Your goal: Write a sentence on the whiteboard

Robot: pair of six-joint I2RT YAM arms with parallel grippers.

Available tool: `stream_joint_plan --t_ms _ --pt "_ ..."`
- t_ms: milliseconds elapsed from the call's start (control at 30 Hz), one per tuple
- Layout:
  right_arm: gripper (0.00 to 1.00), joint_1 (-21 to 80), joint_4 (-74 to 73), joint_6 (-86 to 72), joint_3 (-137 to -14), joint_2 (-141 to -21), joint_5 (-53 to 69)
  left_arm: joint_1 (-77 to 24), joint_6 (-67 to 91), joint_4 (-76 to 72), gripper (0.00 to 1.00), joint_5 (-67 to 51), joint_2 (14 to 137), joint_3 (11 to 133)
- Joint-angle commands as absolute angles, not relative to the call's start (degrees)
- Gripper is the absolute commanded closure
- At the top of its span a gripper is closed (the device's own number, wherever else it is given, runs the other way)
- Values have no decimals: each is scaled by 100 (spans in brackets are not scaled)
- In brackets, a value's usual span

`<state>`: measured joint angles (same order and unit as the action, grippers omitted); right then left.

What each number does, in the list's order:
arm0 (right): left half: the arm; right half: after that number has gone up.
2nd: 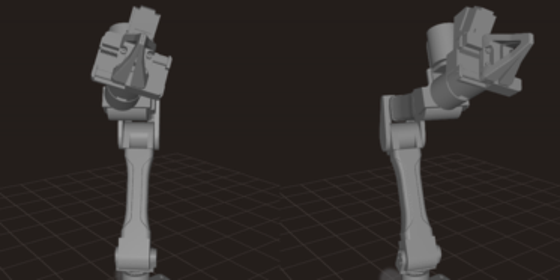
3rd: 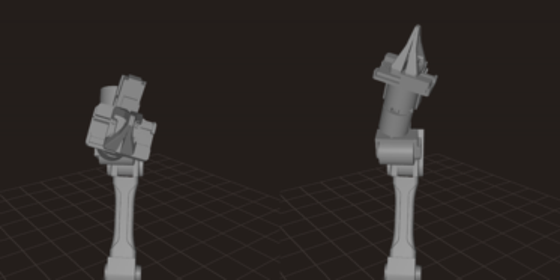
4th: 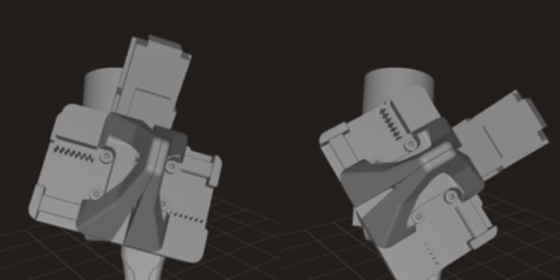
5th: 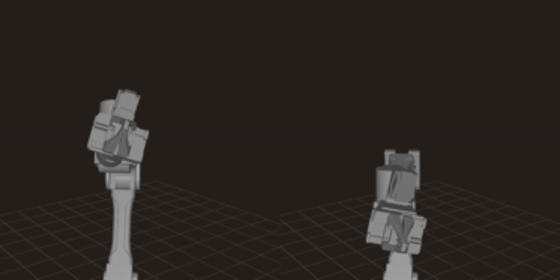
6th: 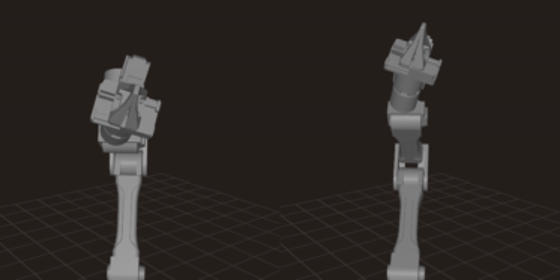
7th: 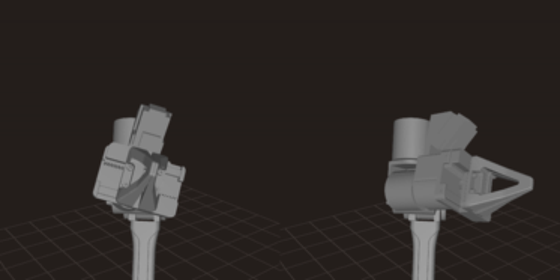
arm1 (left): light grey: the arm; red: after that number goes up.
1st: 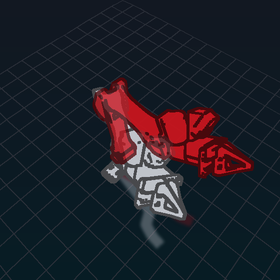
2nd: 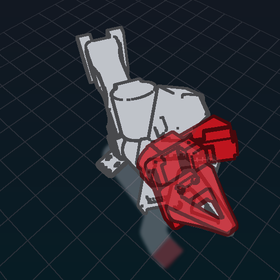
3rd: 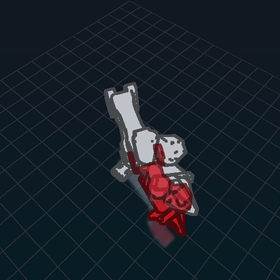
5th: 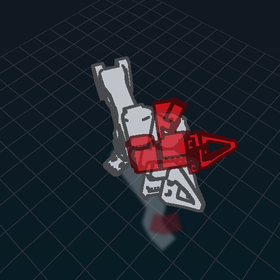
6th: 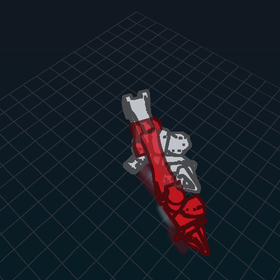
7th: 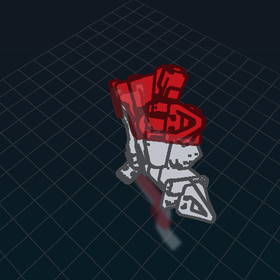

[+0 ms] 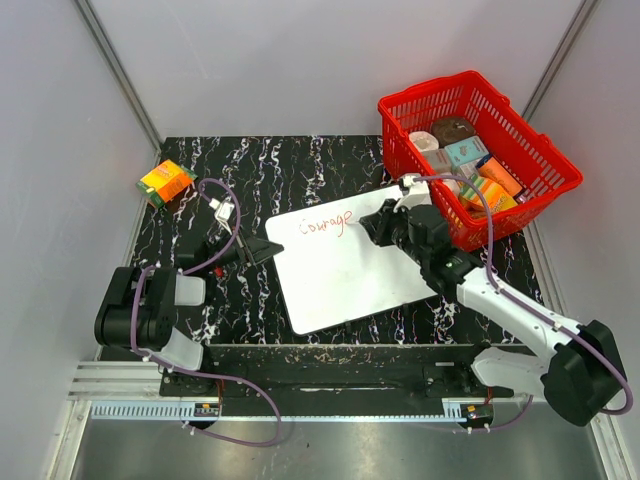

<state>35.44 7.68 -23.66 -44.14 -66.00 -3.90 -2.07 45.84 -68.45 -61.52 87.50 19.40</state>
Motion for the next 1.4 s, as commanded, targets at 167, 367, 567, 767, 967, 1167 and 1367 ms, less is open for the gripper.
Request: stream_joint_plan --t_ms 167,367,567,767,967,1167,1367 --pt "100 3507 483 -2294 -4228 -6354 -659 -404 3656 -6864 100 -6258 8622 2065" --pt "100 3507 475 -2311 -4192 -6275 -940 -422 3621 -6803 100 -6240 8604 2074" --pt "100 3507 501 -2312 -4306 -6249 -1116 -431 3577 -6750 100 -6231 8587 2074" --pt "100 3516 835 -2241 -4184 -5889 -722 -439 3542 -6688 100 -6223 8569 2092" --pt "100 3507 871 -2197 -3964 -5318 -571 -448 3542 -6688 100 -6214 8552 2074" --pt "100 3507 668 -2092 -3841 -5054 -641 -457 3516 -6653 100 -6196 8543 2074" --pt "100 3507 624 -2083 -3806 -5045 -642 -466 3498 -6627 100 -6188 8525 2083"
